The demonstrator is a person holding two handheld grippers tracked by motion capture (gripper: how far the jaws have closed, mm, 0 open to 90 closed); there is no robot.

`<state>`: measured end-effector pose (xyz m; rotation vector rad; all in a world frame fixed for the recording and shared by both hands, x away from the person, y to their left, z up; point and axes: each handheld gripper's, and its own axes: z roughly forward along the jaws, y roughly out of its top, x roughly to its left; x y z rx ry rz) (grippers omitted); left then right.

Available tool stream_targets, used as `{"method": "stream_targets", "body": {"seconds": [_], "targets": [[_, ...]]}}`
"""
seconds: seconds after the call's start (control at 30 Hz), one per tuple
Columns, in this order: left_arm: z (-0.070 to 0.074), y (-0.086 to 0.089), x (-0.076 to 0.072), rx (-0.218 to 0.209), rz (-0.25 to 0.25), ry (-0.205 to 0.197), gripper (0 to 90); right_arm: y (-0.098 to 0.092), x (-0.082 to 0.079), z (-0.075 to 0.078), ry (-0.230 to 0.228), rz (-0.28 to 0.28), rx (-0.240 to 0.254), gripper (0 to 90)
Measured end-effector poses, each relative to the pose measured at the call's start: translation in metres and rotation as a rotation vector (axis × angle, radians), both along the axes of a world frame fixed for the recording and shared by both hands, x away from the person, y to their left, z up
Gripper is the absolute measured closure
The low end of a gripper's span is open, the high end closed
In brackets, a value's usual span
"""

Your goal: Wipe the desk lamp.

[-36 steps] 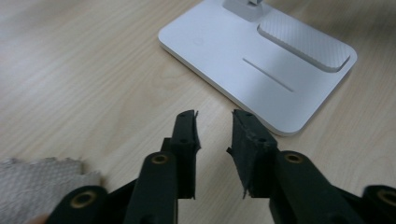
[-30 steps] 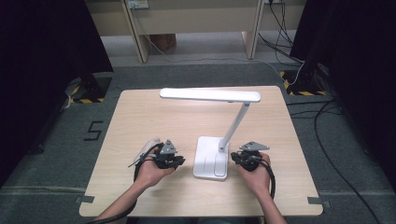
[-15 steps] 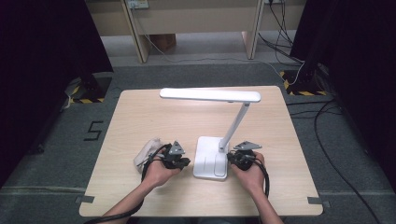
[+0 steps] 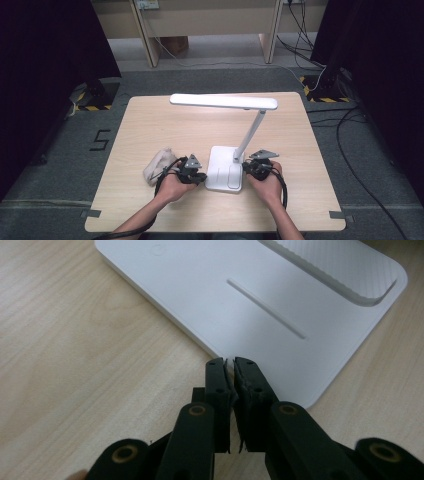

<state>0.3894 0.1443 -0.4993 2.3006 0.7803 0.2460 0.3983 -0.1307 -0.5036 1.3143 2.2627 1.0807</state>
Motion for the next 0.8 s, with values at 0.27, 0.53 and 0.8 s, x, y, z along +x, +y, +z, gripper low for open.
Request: {"method": "stream_targets", "body": {"seconds": [0.27,0.53,0.8], "targets": [[-0.002,0.000,0.000,0.004,0.005,-0.002,83.9,0.000,0.002,-0.001,-0.009,-0.003,-0.007,82.7],[0.004,0.007,0.000,0.002,0.021,-0.038,78.0,-0.003,-0.001,-0.001,-0.041,-0.012,-0.014,70.5],[0.021,0.024,-0.007,-0.016,0.056,-0.096,64.9,-0.010,-0.010,-0.001,-0.061,-0.024,-0.008,63.4]]}}
